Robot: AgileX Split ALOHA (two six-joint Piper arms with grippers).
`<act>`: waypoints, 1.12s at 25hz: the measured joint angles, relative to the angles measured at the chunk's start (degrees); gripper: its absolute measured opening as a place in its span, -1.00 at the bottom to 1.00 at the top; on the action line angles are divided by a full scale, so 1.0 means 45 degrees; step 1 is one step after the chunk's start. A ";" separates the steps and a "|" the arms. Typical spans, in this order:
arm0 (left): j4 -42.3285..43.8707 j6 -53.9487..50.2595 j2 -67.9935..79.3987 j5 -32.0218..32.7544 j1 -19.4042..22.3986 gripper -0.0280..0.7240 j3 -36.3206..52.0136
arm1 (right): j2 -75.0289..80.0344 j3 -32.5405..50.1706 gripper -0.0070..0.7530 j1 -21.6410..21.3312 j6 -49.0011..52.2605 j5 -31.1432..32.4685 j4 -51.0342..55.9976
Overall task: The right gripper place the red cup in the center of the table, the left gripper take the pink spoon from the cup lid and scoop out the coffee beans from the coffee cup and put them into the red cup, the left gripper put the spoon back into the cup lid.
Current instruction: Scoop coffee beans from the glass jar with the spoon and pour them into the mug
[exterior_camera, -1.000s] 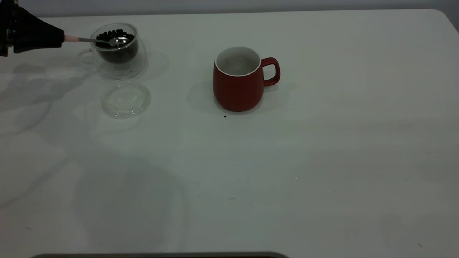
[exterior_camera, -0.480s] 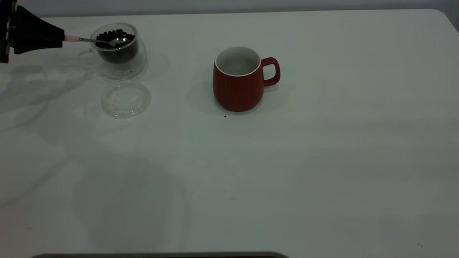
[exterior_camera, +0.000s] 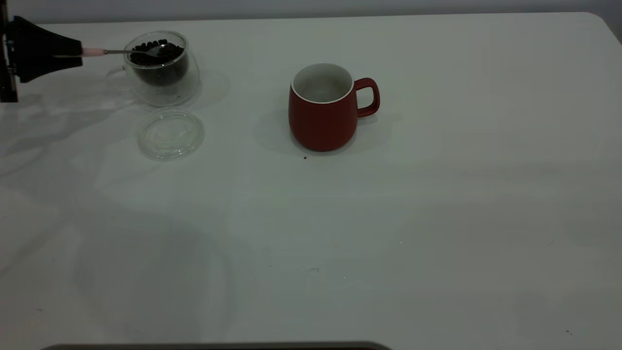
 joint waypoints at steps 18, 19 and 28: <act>-0.0345 -0.0110 0.0067 0.0177 0.0513 -0.60 -0.0014 | 0.0000 0.0000 0.57 0.0000 0.0000 0.0000 0.0000; -0.0345 -0.0149 0.0053 0.0177 0.0489 -0.60 -0.0014 | 0.0000 0.0000 0.57 0.0000 0.0000 0.0000 0.0000; -0.0288 -0.0373 -0.1289 0.0222 0.0015 -0.60 0.0629 | 0.0000 0.0000 0.57 0.0000 0.0000 0.0000 0.0000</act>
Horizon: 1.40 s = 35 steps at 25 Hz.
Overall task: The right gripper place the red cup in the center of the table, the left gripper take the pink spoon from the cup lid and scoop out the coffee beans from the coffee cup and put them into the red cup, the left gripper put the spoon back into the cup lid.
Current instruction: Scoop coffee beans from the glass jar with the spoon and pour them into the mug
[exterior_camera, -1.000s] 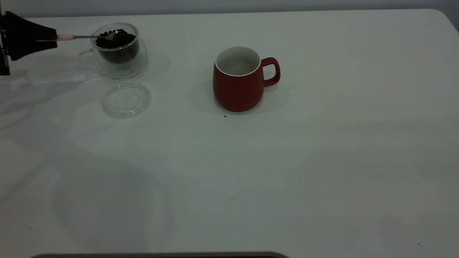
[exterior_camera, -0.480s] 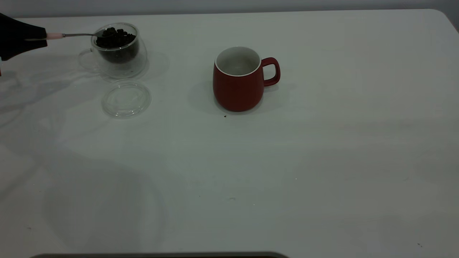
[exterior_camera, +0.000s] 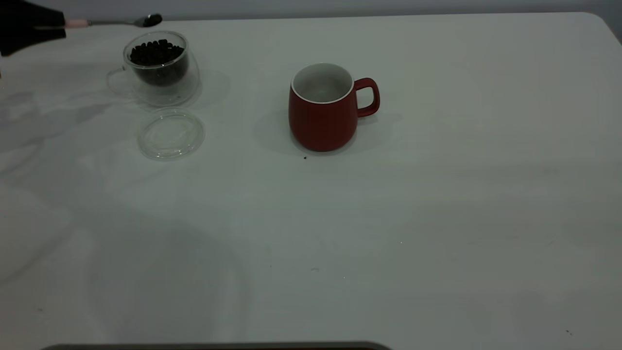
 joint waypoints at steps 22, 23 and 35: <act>0.0680 0.0157 -0.0496 0.0014 -0.4048 -0.60 0.0600 | 0.0000 0.0000 0.57 0.0000 0.0000 0.0000 0.0000; 0.0765 0.0173 -0.0496 0.0025 -0.4175 -0.60 0.0600 | 0.0000 0.0000 0.57 0.0000 0.0000 0.0000 0.0000; 0.1278 0.0352 -0.0504 -0.0195 -0.5364 -0.60 0.0600 | 0.0000 0.0000 0.57 0.0000 0.0000 0.0000 0.0000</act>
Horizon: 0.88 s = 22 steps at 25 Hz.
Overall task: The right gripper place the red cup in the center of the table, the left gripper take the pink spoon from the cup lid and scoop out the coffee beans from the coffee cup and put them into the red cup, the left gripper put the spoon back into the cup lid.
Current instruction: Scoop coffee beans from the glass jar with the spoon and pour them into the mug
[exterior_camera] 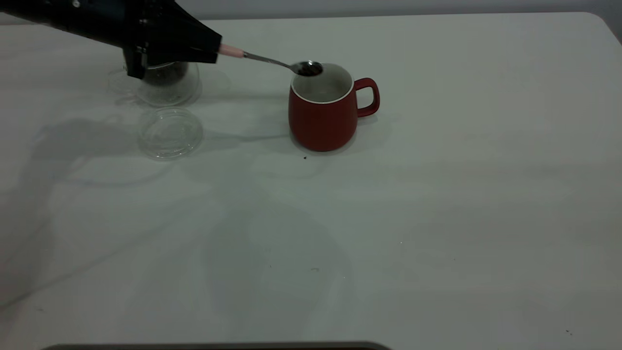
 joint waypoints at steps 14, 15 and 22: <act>-0.0018 0.6038 -0.0055 -0.1964 -0.0750 -0.60 -0.0344 | 0.0000 0.0000 0.57 0.0000 0.0000 0.0000 0.0000; -0.0018 0.6743 -0.0055 -0.1964 -0.0771 -0.60 -0.0378 | 0.0000 0.0000 0.57 0.0000 0.0000 0.0000 0.0000; -0.0018 0.7266 -0.0055 -0.1809 -0.0739 -0.60 -0.0402 | 0.0000 0.0000 0.57 0.0000 0.0000 0.0000 0.0000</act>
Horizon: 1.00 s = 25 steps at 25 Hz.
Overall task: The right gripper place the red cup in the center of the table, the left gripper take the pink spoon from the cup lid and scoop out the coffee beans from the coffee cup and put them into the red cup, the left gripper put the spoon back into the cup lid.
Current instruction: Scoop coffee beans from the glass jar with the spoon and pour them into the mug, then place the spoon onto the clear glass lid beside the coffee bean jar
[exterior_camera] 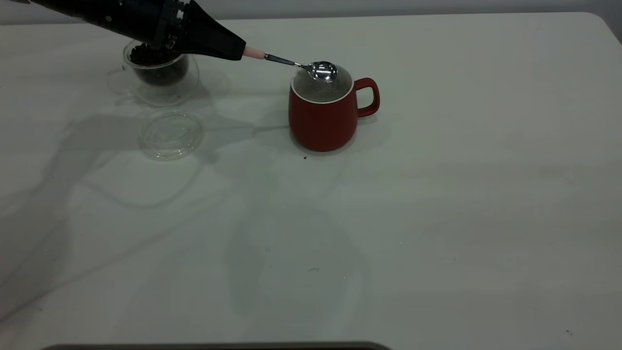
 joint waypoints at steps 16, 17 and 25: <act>0.0765 -0.1722 -0.2651 0.2124 0.4661 -0.60 0.2581 | 0.0000 0.0000 0.57 0.0000 0.0000 0.0000 0.0000; 0.1082 -0.1939 -0.2586 0.2112 0.5093 -0.60 0.2592 | 0.0000 0.0000 0.57 0.0000 0.0000 0.0000 0.0000; 0.3068 -0.3253 -0.1594 0.2076 0.6995 -0.60 0.2607 | 0.0000 0.0000 0.57 0.0000 0.0000 -0.0013 0.0000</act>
